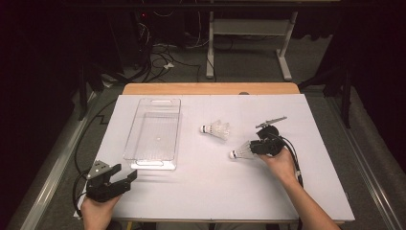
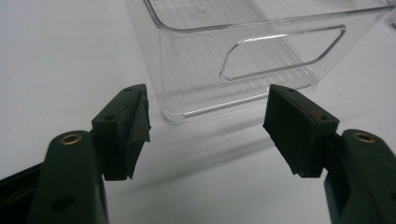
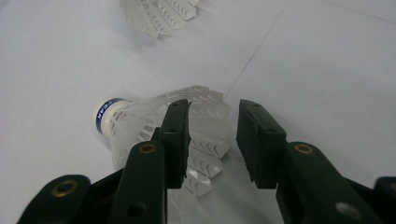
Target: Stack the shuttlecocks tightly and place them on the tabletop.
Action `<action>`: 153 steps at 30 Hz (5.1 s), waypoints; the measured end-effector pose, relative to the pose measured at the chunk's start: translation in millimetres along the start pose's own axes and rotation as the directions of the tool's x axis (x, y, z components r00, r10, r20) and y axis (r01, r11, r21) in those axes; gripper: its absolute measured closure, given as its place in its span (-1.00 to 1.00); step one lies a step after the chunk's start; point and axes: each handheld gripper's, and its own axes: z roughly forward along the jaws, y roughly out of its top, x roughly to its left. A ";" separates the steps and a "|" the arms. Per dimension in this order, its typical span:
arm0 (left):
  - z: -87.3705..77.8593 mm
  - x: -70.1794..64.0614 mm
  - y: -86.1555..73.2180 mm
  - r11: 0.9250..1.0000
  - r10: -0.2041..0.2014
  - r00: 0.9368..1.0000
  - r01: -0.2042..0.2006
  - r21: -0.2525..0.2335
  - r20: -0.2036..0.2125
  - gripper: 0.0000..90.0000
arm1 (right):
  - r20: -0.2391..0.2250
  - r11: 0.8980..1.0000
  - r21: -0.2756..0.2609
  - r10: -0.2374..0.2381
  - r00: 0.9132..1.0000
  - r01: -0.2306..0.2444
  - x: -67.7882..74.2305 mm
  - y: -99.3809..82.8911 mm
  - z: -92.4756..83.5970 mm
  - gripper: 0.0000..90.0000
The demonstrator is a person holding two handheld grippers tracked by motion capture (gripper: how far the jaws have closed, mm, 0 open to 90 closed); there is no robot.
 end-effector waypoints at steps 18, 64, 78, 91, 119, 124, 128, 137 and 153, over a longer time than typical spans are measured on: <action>0.0 -0.3 0.0 1.000 0.000 1.000 0.000 0.000 -0.001 -0.28 | 0.001 1.000 -0.016 0.025 1.000 -0.025 -6.5 -6.5 -7.4 0.39; -0.4 -0.6 -0.1 1.000 0.002 1.000 -0.002 -0.004 -0.003 -0.29 | -0.010 0.990 -0.134 0.043 0.999 -0.044 -7.2 -40.7 -46.1 0.42; -0.5 -0.8 0.0 1.000 0.003 1.000 -0.003 -0.004 0.001 -0.29 | -0.042 0.988 -0.153 0.018 0.999 -0.024 6.8 -49.4 -54.5 0.46; -0.8 -0.6 -0.1 1.000 0.005 1.000 -0.005 -0.002 0.001 -0.29 | -0.072 0.989 -0.146 -0.002 0.997 -0.009 16.1 -43.3 -46.7 0.46; -1.0 -0.6 -0.2 1.000 0.006 1.000 -0.006 -0.002 0.000 -0.29 | -0.098 0.995 -0.100 -0.032 0.995 0.022 24.5 -30.5 -25.0 0.81; -1.0 -0.6 -0.2 1.000 0.006 1.000 -0.006 -0.002 -0.001 -0.29 | -0.108 0.995 -0.098 -0.036 0.994 0.025 25.0 -29.3 -24.0 0.86; -1.3 -0.7 -0.2 1.000 0.005 1.000 -0.005 -0.003 -0.003 -0.29 | -0.114 0.995 -0.096 -0.041 0.993 0.030 25.9 -28.3 -23.9 0.92; -1.4 -0.9 -0.1 1.000 0.010 1.000 -0.010 -0.003 -0.004 -0.28 | -0.126 0.995 -0.093 -0.050 0.991 0.038 25.1 -27.7 -23.4 0.99; -1.0 -1.0 0.0 1.000 0.006 1.000 -0.006 -0.004 -0.004 -0.28 | -0.143 0.994 -0.097 -0.060 0.988 0.047 26.6 -24.9 -25.3 1.00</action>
